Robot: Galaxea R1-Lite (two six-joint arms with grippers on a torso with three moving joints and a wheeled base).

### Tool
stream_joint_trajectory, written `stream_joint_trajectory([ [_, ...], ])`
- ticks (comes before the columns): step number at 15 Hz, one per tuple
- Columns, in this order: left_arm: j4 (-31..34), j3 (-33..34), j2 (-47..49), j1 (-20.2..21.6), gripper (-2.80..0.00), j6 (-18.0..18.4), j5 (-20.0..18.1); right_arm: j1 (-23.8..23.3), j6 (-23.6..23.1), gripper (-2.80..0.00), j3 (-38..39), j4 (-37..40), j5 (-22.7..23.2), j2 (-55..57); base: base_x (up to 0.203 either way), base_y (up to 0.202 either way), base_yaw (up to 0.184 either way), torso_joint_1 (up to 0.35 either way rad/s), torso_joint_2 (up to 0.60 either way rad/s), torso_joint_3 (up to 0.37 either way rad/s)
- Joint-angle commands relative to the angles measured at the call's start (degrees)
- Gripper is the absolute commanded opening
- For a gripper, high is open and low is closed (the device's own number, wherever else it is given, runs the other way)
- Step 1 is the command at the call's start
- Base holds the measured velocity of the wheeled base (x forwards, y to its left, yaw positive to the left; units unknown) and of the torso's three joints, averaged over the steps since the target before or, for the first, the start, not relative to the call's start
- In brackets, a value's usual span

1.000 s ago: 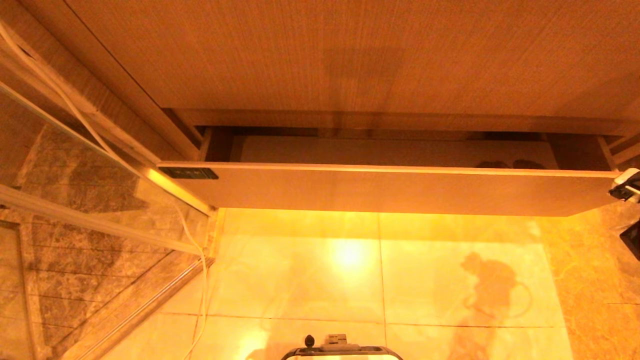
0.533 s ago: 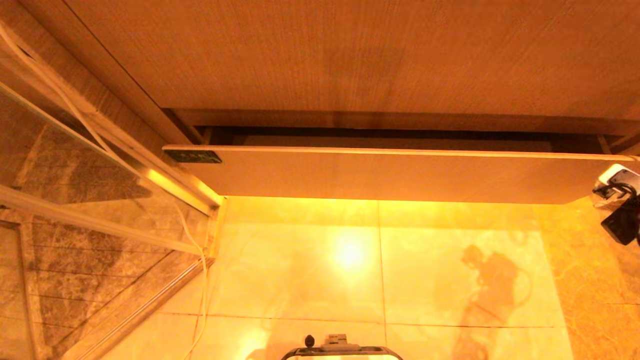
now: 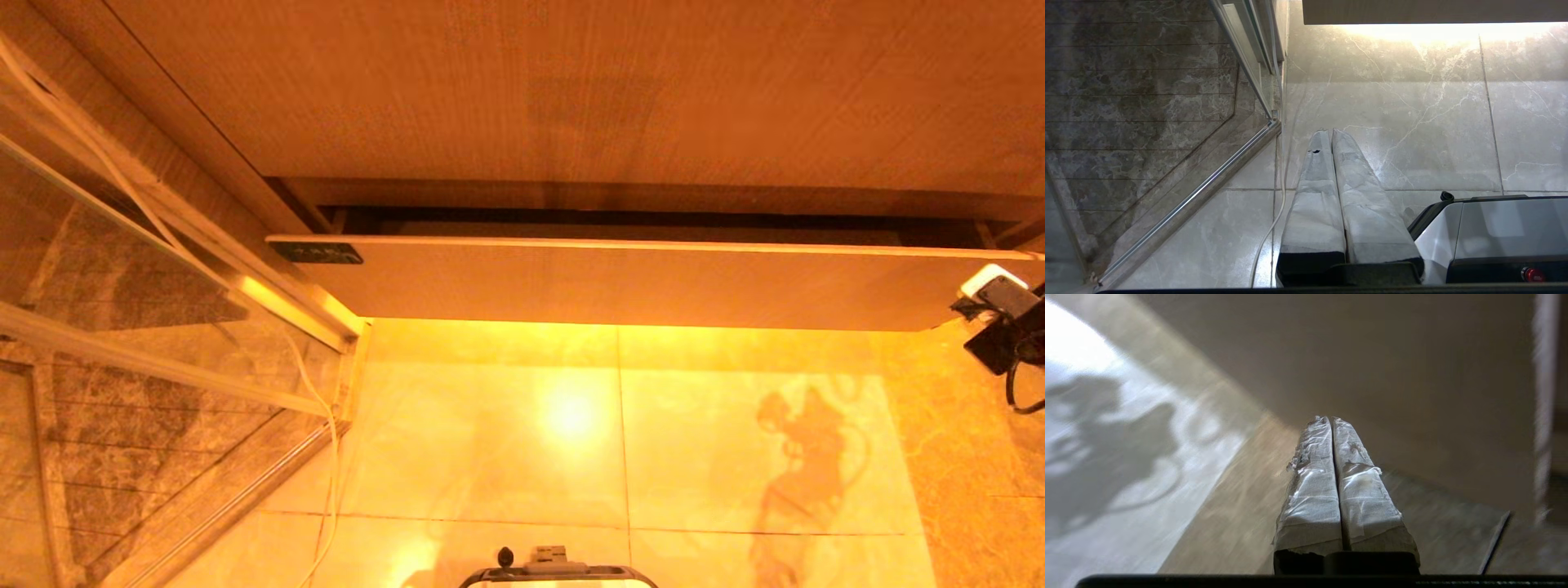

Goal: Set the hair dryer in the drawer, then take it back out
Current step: Close the drawer

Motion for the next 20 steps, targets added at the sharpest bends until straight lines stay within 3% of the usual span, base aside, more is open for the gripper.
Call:
stream_joint_trajectory([
  [1,0.0,0.1,0.0,0.0,-2.80,0.0,0.0,0.2,-0.3,-2.80,-0.2,-4.7,0.1,3.3,0.000,0.000,0.000,0.000,0.00,0.000],
  [4,0.0,0.1,0.0,0.0,-2.80,0.0,0.0,0.2,-0.4,-2.80,-1.4,-9.4,0.1,5.6,0.000,0.000,0.000,0.000,0.00,0.000],
  [20,0.0,0.1,0.0,0.0,-2.80,0.0,0.0,1.8,0.3,-2.80,-24.0,-9.6,-0.3,18.1,0.000,0.000,0.000,0.000,0.00,0.000],
])
